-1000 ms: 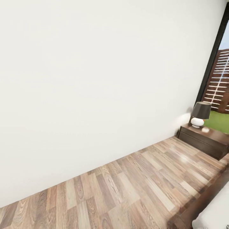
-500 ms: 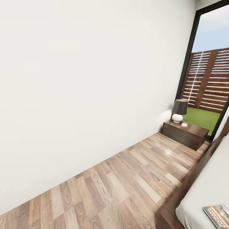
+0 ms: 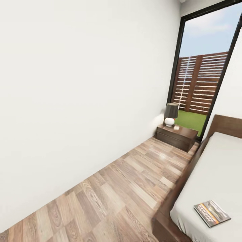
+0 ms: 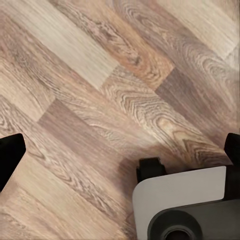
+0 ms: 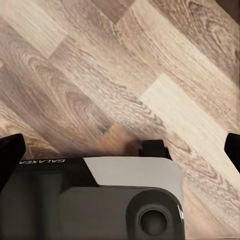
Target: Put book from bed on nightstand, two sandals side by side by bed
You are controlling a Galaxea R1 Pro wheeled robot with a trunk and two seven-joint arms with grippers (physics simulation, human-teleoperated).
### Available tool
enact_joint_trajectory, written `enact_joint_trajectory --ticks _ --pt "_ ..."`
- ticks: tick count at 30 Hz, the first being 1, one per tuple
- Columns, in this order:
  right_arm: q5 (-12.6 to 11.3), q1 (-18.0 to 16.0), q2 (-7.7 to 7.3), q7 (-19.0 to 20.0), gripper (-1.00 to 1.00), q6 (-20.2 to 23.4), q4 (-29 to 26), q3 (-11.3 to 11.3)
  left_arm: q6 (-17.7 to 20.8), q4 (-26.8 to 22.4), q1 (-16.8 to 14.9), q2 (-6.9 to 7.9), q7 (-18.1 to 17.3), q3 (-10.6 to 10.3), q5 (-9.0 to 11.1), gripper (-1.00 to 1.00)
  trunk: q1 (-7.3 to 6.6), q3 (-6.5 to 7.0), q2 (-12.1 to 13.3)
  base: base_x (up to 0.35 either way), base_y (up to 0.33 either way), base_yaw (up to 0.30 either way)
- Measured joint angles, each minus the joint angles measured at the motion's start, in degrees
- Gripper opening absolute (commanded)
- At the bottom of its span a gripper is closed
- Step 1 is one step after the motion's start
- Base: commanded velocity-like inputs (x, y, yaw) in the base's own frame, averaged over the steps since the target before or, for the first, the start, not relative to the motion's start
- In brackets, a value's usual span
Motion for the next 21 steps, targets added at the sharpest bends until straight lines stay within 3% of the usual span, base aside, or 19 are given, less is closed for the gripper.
enact_joint_trajectory --ticks 21 --pt "-0.08 0.00 -0.04 0.81 1.00 -0.01 0.00 -0.08 0.00 0.00 0.00 0.00 -0.04 -0.19 0.00 1.00 0.00 0.00 0.00 0.000 0.000 -0.297"
